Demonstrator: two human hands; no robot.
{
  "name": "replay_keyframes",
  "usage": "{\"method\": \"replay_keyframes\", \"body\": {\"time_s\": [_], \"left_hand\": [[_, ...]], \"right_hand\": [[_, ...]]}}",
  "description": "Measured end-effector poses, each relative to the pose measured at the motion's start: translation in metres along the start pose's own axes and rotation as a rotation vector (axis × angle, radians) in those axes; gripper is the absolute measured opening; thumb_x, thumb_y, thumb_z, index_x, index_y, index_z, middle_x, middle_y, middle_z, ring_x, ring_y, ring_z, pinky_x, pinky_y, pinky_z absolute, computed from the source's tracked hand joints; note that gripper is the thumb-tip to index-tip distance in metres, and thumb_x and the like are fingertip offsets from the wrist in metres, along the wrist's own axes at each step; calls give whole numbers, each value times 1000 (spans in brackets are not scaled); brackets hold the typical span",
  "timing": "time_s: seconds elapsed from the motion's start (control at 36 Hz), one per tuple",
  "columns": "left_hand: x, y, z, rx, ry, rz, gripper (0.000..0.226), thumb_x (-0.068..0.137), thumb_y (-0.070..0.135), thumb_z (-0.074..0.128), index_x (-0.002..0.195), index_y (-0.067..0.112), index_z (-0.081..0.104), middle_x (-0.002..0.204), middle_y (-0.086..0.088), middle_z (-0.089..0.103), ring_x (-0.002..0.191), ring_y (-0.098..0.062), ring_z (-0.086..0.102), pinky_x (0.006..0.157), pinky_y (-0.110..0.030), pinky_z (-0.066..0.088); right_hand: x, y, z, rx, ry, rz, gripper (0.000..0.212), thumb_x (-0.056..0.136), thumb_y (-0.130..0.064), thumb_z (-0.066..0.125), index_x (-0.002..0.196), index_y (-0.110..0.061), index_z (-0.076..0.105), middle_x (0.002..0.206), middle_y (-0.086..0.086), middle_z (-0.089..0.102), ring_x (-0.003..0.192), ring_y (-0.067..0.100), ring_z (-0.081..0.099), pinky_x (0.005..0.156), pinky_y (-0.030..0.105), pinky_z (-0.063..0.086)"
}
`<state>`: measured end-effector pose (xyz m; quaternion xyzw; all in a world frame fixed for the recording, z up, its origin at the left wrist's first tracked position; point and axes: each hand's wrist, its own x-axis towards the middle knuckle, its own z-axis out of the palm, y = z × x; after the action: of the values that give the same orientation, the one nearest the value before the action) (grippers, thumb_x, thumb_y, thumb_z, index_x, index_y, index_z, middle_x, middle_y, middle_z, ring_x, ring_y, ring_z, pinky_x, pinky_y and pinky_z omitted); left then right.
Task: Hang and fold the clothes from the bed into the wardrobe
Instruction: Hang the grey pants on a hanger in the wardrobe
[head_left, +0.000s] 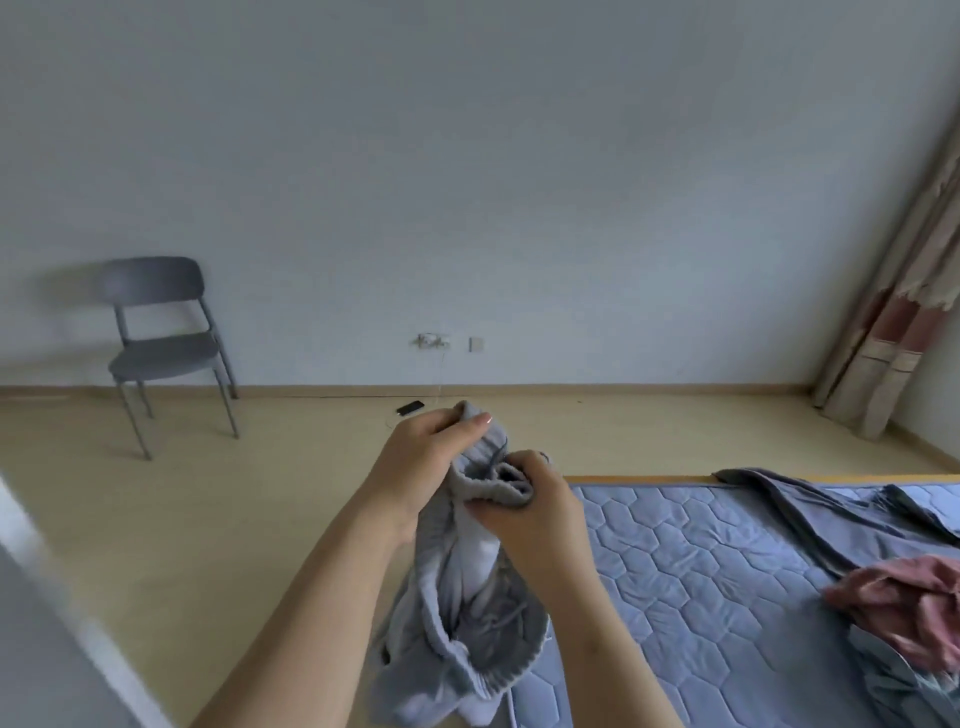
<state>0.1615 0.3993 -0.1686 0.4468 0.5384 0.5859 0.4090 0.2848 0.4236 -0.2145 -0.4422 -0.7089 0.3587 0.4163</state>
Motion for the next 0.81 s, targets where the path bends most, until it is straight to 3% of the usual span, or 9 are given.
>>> {"method": "replay_keyframes", "body": {"time_s": [0.06, 0.14, 0.19, 0.28, 0.36, 0.47, 0.61, 0.72, 0.81], "left_hand": [[-7, 6, -19, 2, 0, 44, 21, 88, 22, 59, 77, 12, 74, 84, -10, 72, 76, -17, 67, 66, -25, 50], [-23, 14, -52, -22, 19, 96, 32, 93, 18, 49, 78, 23, 77, 87, -1, 74, 81, -10, 68, 66, -19, 53], [-39, 18, -78, -17, 49, 138, 36, 95, 15, 45, 83, 28, 77, 92, 2, 74, 87, -10, 68, 73, -20, 54], [-71, 22, -115, 15, 122, 228, 31, 89, 12, 52, 87, 33, 75, 92, 7, 73, 89, -8, 67, 72, -18, 52], [-107, 24, -148, 112, 227, 294, 31, 77, 15, 58, 88, 40, 71, 91, 12, 71, 90, -5, 67, 72, -15, 51], [-155, 30, -195, 248, 382, 352, 45, 83, 0, 59, 89, 44, 68, 94, 16, 70, 92, -4, 66, 76, -17, 52], [-219, 36, -251, 327, 583, 348, 56, 85, -4, 57, 100, 50, 57, 99, 13, 70, 93, -4, 66, 78, -18, 52], [-271, 32, -291, 439, 720, 265, 74, 81, 16, 69, 117, 67, 30, 98, 17, 70, 90, -1, 66, 75, -12, 49], [-308, 15, -328, 677, 817, -24, 59, 73, 24, 76, 118, 51, 48, 91, 17, 68, 92, -9, 65, 81, -25, 52]], "right_hand": [[0, -11, 11, 74, 32, -4, 15, 75, -19, 69, 73, -21, 54, 67, -8, 58, 65, 11, 50, 48, 13, 32], [-1, -35, 31, 263, 16, 5, 17, 75, -11, 66, 65, -17, 53, 50, -11, 51, 52, 9, 42, 47, 17, 32], [-4, -56, 46, 392, -46, 14, 18, 72, -11, 67, 62, -16, 53, 49, -11, 48, 53, 11, 40, 52, 27, 34], [-14, -88, 74, 495, -158, 6, 9, 61, -24, 66, 63, -20, 58, 51, -10, 53, 56, 15, 47, 56, 35, 37], [-30, -119, 104, 526, -233, 1, 11, 56, -31, 65, 65, -26, 63, 54, -11, 58, 59, 15, 55, 57, 32, 41], [-60, -156, 145, 587, -389, -10, 8, 61, -25, 71, 63, -24, 64, 54, -10, 59, 54, 10, 54, 49, 26, 39], [-108, -197, 200, 668, -536, -19, 13, 71, -8, 73, 66, -9, 61, 58, 1, 55, 58, 14, 51, 48, 26, 39], [-143, -225, 236, 750, -560, -7, 17, 72, -7, 72, 69, -1, 57, 58, 3, 50, 59, 15, 47, 53, 31, 36], [-166, -249, 258, 835, -603, 36, 17, 72, -6, 73, 67, -12, 57, 65, 8, 52, 64, 19, 50, 58, 35, 39]]}}
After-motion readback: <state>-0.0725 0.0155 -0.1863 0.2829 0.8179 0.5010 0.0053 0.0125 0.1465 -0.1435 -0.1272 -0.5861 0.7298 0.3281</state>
